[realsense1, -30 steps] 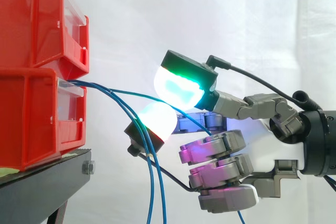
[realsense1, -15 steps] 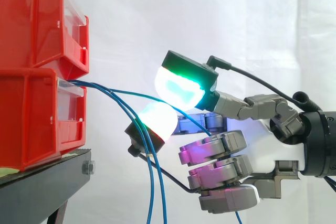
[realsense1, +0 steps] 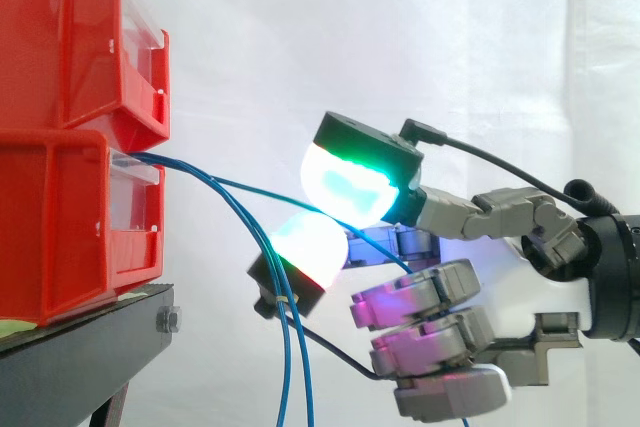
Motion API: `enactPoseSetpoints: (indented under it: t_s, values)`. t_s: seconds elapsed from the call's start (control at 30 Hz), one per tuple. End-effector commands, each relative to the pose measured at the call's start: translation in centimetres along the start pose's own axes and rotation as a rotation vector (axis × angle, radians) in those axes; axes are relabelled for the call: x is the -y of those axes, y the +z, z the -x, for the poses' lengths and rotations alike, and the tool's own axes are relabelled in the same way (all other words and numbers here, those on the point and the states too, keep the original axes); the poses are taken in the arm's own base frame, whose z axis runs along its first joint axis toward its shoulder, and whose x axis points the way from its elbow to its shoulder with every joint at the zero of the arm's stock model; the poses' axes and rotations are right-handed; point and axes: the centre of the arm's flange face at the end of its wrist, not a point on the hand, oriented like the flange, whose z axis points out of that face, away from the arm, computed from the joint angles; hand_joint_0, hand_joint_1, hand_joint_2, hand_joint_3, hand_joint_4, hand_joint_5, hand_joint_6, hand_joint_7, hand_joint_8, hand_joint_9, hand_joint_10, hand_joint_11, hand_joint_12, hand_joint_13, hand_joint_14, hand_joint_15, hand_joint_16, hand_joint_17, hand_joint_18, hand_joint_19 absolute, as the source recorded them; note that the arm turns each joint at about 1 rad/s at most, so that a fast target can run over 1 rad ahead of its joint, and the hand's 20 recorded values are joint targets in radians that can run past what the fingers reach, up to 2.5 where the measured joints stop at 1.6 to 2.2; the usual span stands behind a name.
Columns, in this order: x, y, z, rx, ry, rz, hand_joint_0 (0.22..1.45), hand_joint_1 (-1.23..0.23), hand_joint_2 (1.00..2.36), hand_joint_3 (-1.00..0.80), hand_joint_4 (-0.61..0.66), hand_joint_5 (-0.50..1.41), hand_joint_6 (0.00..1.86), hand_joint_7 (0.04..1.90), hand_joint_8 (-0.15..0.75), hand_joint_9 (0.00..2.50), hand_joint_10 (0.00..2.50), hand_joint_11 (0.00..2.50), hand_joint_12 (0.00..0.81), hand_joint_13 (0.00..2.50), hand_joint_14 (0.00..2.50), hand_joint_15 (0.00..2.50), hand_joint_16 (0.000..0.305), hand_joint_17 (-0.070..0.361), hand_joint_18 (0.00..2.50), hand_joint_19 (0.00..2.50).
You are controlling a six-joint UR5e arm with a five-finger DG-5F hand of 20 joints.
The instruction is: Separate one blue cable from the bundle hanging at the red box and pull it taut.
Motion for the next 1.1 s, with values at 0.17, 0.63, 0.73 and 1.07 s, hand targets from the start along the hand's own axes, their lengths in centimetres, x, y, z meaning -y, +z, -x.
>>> enactPoseSetpoints:
  t_s: [0.17, 0.63, 0.73, 1.07]
  values:
    - [-3.0, -2.5, 1.0, -0.023, -0.103, -0.107, 0.79, -0.73, 1.00, -0.50, -0.18, -0.22, 0.92, 1.06, 0.265, 0.80, 2.42, 1.44, 0.313, 0.87, 2.30, 1.54, 0.029, 0.066, 1.28, 1.52]
    - [-3.3, -6.2, 1.7, 0.074, -0.090, -0.037, 0.79, -0.73, 1.00, -0.50, -0.18, -0.22, 0.92, 1.06, 0.266, 0.81, 2.43, 1.42, 0.314, 0.88, 2.27, 1.56, 0.029, 0.066, 1.27, 1.50]
    - [-3.4, -6.1, 1.6, 0.076, -0.092, -0.030, 0.79, -0.73, 1.00, -0.50, -0.18, -0.22, 0.92, 1.06, 0.265, 0.81, 2.42, 1.43, 0.313, 0.88, 2.27, 1.55, 0.030, 0.067, 1.27, 1.50]
    - [-3.6, -5.9, 1.3, 0.073, -0.085, -0.007, 0.80, -0.73, 1.00, -0.50, -0.18, -0.22, 0.92, 1.07, 0.265, 0.81, 2.42, 1.43, 0.314, 0.88, 2.27, 1.56, 0.030, 0.067, 1.26, 1.51]
